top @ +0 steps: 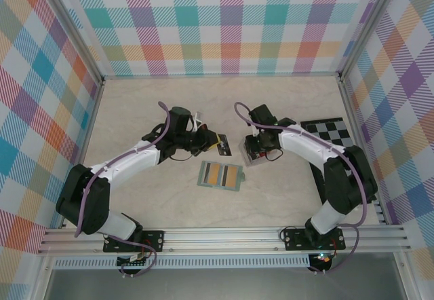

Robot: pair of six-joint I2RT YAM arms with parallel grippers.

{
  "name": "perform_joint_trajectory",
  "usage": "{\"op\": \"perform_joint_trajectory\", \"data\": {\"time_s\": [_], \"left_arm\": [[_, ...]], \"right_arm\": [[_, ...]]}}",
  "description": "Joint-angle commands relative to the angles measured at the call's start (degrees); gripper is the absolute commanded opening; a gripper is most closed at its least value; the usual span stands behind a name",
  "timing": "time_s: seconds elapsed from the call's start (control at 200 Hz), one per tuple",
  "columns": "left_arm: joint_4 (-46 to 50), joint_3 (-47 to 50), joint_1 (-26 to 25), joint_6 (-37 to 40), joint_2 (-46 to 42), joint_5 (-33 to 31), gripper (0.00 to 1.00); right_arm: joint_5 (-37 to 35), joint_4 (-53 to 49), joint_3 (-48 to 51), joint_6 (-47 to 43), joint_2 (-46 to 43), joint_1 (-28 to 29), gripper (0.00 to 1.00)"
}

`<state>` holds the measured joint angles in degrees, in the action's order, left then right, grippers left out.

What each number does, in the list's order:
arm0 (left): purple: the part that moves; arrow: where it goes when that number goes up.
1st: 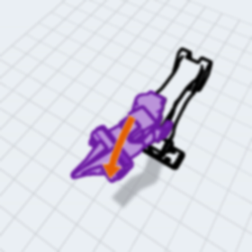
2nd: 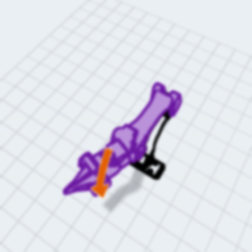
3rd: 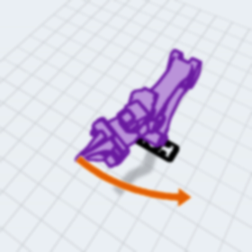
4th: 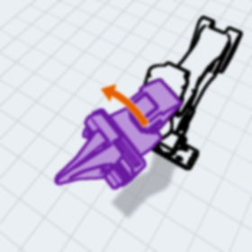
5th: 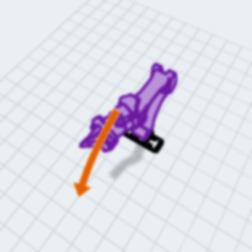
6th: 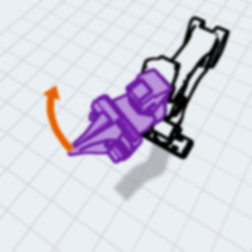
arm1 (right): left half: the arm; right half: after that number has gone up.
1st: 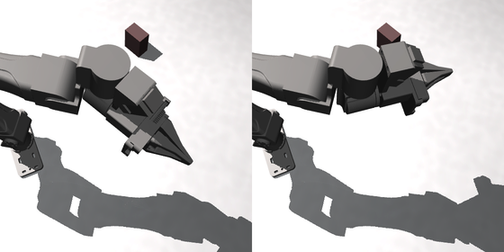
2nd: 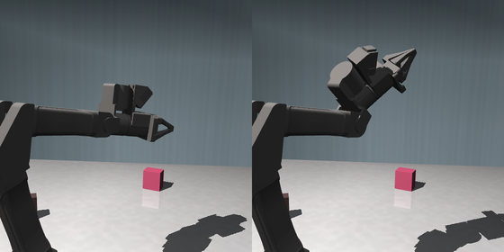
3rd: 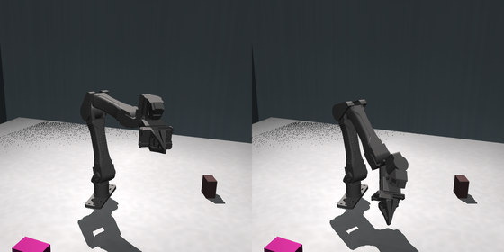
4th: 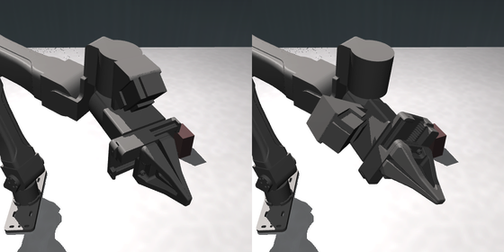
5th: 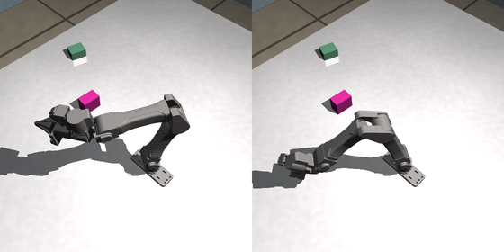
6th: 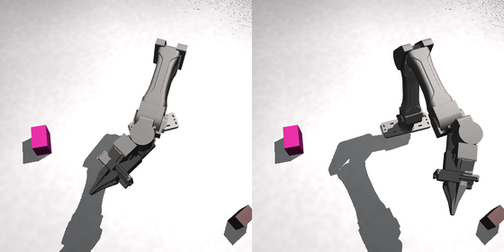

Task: Put the credit cards into the card holder
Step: Place the credit card in the storage box, then flip over the card slot in the card holder.

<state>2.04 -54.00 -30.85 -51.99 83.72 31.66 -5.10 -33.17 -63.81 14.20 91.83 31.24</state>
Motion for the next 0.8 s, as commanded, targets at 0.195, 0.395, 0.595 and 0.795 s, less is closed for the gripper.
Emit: {"op": "perform_joint_trajectory", "data": {"time_s": [0.195,0.395,0.595,0.795], "left_arm": [[-10.0,1.8,0.9,1.0,-0.2,7.3,0.00],[-14.7,0.9,0.9,1.4,0.3,12.1,0.00],[-17.7,0.0,0.9,0.5,0.3,15.2,0.00],[-19.5,0.1,0.9,-0.8,-0.2,16.6,0.00]], "right_arm": [[11.8,-0.1,1.8,14.5,-15.3,-2.8,0.36],[34.0,11.6,6.5,21.0,-18.6,-5.7,0.51],[42.9,15.8,5.7,21.7,-14.4,-6.0,0.50],[46.5,22.5,7.6,25.3,-13.0,-6.8,0.32]]}}
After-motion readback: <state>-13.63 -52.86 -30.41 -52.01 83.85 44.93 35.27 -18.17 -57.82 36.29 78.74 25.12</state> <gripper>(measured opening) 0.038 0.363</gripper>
